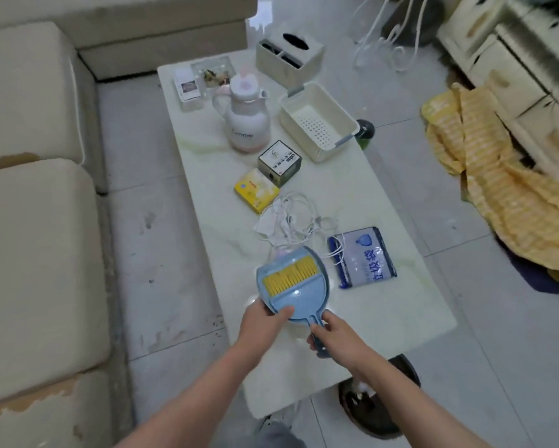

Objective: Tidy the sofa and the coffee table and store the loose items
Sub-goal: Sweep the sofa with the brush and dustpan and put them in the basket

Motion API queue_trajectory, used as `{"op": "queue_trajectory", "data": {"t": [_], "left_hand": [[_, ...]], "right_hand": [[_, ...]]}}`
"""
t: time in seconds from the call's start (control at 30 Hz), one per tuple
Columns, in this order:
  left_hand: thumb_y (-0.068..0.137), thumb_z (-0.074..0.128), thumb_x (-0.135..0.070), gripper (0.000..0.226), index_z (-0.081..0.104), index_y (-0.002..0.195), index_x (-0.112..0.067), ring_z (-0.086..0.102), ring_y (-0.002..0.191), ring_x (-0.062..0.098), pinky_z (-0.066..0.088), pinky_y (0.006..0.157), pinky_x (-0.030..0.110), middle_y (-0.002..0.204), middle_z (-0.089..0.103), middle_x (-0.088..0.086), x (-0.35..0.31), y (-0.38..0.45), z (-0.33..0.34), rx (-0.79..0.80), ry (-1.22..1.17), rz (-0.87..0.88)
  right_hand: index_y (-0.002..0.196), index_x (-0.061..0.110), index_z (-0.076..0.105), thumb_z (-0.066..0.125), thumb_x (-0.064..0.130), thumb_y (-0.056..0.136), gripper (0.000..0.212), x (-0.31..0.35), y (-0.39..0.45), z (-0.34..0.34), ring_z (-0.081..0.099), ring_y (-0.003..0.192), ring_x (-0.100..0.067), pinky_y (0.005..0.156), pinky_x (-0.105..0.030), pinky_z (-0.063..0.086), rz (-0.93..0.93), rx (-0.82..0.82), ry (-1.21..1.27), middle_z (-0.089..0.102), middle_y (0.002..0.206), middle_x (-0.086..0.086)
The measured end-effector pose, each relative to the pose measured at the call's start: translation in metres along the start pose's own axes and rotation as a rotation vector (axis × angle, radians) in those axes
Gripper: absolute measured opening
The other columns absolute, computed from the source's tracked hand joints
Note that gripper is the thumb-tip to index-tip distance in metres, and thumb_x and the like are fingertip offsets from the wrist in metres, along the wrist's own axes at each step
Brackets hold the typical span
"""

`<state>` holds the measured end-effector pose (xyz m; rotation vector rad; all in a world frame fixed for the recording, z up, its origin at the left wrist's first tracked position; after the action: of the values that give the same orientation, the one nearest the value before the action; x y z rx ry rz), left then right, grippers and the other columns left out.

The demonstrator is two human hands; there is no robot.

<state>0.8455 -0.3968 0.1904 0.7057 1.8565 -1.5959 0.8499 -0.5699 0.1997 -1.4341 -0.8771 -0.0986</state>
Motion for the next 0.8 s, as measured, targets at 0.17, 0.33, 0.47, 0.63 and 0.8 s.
{"op": "queue_trajectory", "data": {"t": [0.17,0.33,0.47,0.63,0.8], "left_hand": [[0.088,0.07,-0.036,0.015,0.069,0.1,-0.027,0.069,0.086,0.006,0.057,0.072,0.026,0.092,0.075,-0.009,-0.054,0.051,0.014,0.089,0.037,0.006],[0.091,0.063,-0.045,0.023,0.067,0.098,-0.023,0.067,0.086,0.015,0.056,0.077,0.032,0.097,0.072,0.002,-0.109,0.123,0.002,0.098,0.111,0.037],[0.096,0.051,-0.044,0.025,0.066,0.094,-0.024,0.065,0.086,0.017,0.054,0.078,0.035,0.093,0.07,-0.001,-0.172,0.199,0.011,0.12,0.224,0.094],[0.094,0.049,-0.033,0.022,0.066,0.102,-0.023,0.06,0.095,0.022,0.049,0.078,0.024,0.103,0.066,-0.001,-0.253,0.293,0.037,0.072,0.767,0.493],[0.09,0.054,-0.035,0.048,0.053,0.132,-0.013,0.047,0.125,0.03,0.034,0.106,0.045,0.132,0.056,0.011,-0.301,0.359,0.093,0.076,1.408,0.848]], "right_hand": [[0.107,0.007,0.054,0.045,0.015,0.103,0.013,0.042,0.032,-0.045,0.053,0.066,-0.017,0.068,-0.032,0.05,-0.033,-0.147,0.118,0.058,0.076,-0.008],[0.103,0.006,0.052,0.045,0.011,0.102,0.009,0.093,0.076,-0.067,0.042,0.071,-0.022,0.07,-0.039,0.042,-0.056,-0.208,0.261,0.048,0.077,-0.013],[0.091,0.012,0.048,0.046,0.011,0.101,0.01,0.126,0.114,-0.094,0.045,0.072,-0.024,0.068,-0.039,0.043,-0.034,-0.298,0.34,0.05,0.076,-0.014],[0.082,0.013,0.045,0.048,0.013,0.098,0.017,0.148,0.156,-0.127,0.05,0.063,-0.024,0.062,-0.04,0.051,0.006,-0.502,0.46,0.054,0.07,-0.011],[0.081,0.016,0.045,0.05,0.022,0.093,0.015,0.151,0.186,-0.146,0.05,0.075,-0.027,0.072,-0.045,0.042,0.011,-0.648,0.517,0.054,0.08,-0.016]]}}
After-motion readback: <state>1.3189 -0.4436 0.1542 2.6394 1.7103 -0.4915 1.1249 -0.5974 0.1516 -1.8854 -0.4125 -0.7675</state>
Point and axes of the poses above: each hand's wrist, its own y-axis towards the middle knuckle, its own z-axis out of the palm, x = y × z, the point moved 3 cm from there along y, towards the middle knuckle
